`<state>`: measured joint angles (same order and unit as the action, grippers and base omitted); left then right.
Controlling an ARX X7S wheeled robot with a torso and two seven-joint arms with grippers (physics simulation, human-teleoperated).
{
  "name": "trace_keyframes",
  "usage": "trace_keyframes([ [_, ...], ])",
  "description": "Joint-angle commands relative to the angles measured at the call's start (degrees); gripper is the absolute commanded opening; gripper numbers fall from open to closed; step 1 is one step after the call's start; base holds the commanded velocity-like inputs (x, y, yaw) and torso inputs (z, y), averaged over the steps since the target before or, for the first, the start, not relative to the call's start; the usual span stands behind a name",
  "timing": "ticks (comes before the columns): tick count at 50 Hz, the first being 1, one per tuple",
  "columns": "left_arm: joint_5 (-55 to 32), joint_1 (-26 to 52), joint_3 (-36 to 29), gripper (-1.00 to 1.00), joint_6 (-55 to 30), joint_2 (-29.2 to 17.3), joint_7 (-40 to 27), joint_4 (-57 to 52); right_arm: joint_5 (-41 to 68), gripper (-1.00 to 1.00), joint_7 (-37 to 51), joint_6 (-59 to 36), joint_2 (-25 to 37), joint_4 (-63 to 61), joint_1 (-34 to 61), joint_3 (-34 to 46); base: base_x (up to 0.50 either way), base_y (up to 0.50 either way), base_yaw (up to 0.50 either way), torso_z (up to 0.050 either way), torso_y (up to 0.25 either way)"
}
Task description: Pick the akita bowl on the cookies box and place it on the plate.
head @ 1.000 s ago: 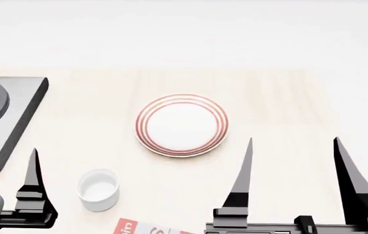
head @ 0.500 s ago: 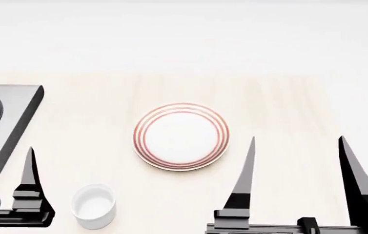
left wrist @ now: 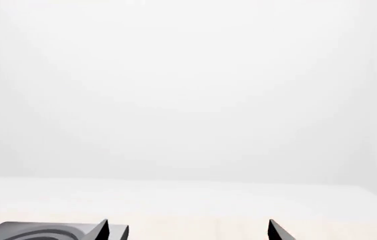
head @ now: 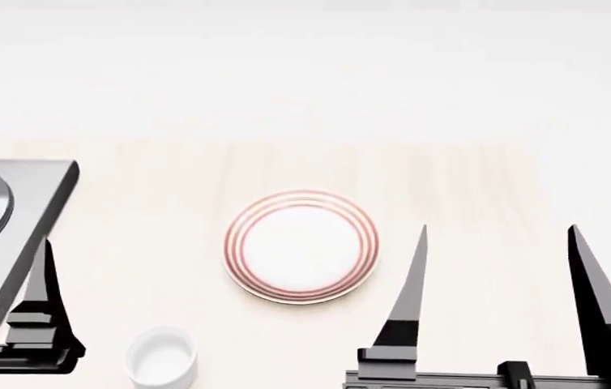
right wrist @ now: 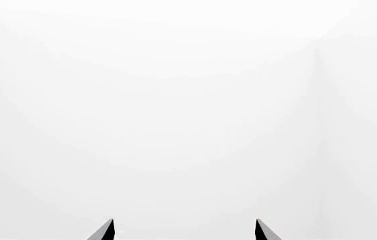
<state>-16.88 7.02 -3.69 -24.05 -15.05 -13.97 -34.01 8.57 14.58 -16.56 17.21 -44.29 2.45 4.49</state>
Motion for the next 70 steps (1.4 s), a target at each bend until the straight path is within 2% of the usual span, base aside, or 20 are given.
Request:
trace_keyframes([
  [1,-2.5,-0.3,1.9,1.00,0.9,0.9,2.3,-0.1,-0.6,1.00,-1.3,-1.4,-0.3,-0.8,0.1,-1.1,0.00,0.00,0.00,0.050,0.000],
  [8,-4.8,-0.1,2.3,1.00,-0.9,0.1,2.8,-1.4,0.8,1.00,-1.2,-2.6,0.3,-2.3,0.0,-2.0,0.00,0.00,0.00,0.050,0.000],
  [13,-3.2,0.1,1.8,1.00,-0.7,-0.1,1.6,-1.4,1.7,1.00,-1.3,-4.9,1.3,-4.7,0.5,-2.6,0.00,0.00,0.00,0.050,0.000],
  [17,-4.5,-0.2,2.7,1.00,0.0,-0.6,2.2,-2.6,3.0,1.00,-1.7,-7.6,2.5,-7.2,1.1,-3.1,0.00,0.00,0.00,0.004,0.000],
  [19,-8.4,-0.1,4.2,1.00,-1.2,-0.9,3.3,-3.3,3.8,1.00,-2.0,-8.7,3.1,-8.3,1.3,-3.6,0.00,0.00,0.00,0.000,0.000],
  [23,-8.0,0.0,4.5,1.00,-0.4,-1.1,3.1,-3.6,8.4,1.00,-2.8,-11.2,3.6,-10.0,1.7,-5.9,0.00,0.00,0.00,0.000,0.000],
  [60,-5.2,0.1,3.0,1.00,2.0,-1.8,1.6,-3.0,9.5,1.00,0.7,-13.0,8.6,-14.6,1.8,-7.0,0.00,0.00,0.00,0.001,-0.249],
  [70,-5.9,0.2,3.0,1.00,1.0,-2.0,1.1,-2.9,9.6,1.00,1.5,-13.1,9.7,-14.7,1.9,-6.2,0.00,0.00,0.00,0.000,-0.018],
])
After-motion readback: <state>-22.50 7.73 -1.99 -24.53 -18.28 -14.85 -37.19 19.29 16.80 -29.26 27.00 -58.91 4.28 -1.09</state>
